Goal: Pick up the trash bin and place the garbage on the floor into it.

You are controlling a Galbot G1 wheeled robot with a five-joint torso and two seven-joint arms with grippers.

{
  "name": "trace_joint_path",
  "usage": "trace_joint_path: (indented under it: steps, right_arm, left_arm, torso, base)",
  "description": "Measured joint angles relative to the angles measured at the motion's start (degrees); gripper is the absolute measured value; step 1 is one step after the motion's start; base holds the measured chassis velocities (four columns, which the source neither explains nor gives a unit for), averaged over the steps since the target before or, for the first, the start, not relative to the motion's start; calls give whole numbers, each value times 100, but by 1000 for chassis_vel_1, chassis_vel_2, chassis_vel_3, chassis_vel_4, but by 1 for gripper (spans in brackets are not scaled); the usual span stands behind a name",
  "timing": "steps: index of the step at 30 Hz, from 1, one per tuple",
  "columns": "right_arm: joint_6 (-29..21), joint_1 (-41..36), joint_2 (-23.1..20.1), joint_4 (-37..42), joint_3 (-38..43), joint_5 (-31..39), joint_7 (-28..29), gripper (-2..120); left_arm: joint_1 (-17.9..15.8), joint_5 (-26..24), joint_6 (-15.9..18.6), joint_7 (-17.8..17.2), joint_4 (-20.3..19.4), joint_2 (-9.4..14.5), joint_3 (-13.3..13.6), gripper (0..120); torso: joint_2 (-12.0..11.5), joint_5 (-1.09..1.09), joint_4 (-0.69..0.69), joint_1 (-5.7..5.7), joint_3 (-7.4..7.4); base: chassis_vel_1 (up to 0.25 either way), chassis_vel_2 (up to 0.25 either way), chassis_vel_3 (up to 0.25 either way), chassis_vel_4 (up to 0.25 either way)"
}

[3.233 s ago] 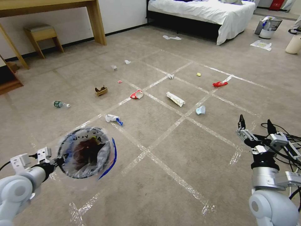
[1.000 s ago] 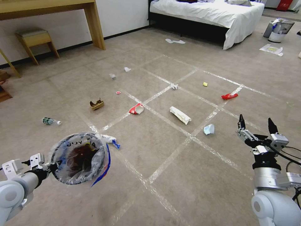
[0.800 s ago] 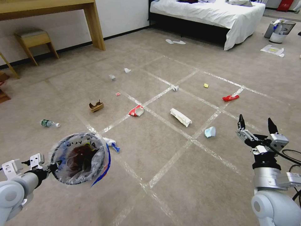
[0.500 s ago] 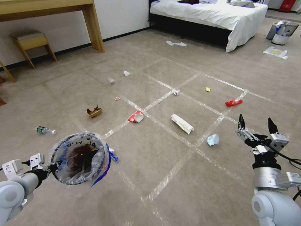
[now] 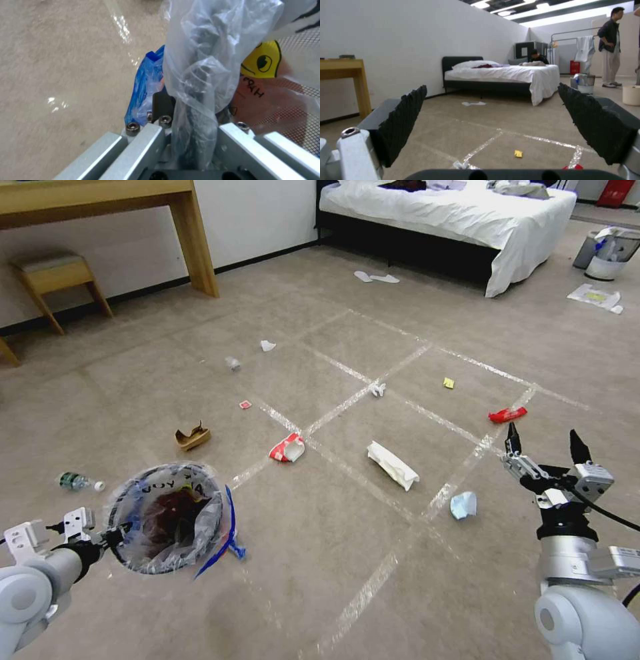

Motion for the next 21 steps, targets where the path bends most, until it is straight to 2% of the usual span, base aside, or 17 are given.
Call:
trace_joint_path:
  steps: [21]
  right_arm:
    - [22,22,34,-62,-86,-37,52,100]
  left_arm:
    - [-10,78,-3,52,65,-14,-6,0]
  torso:
    - [0,0,-3,1,0]
  base:
    - [-185,193,189,-192]
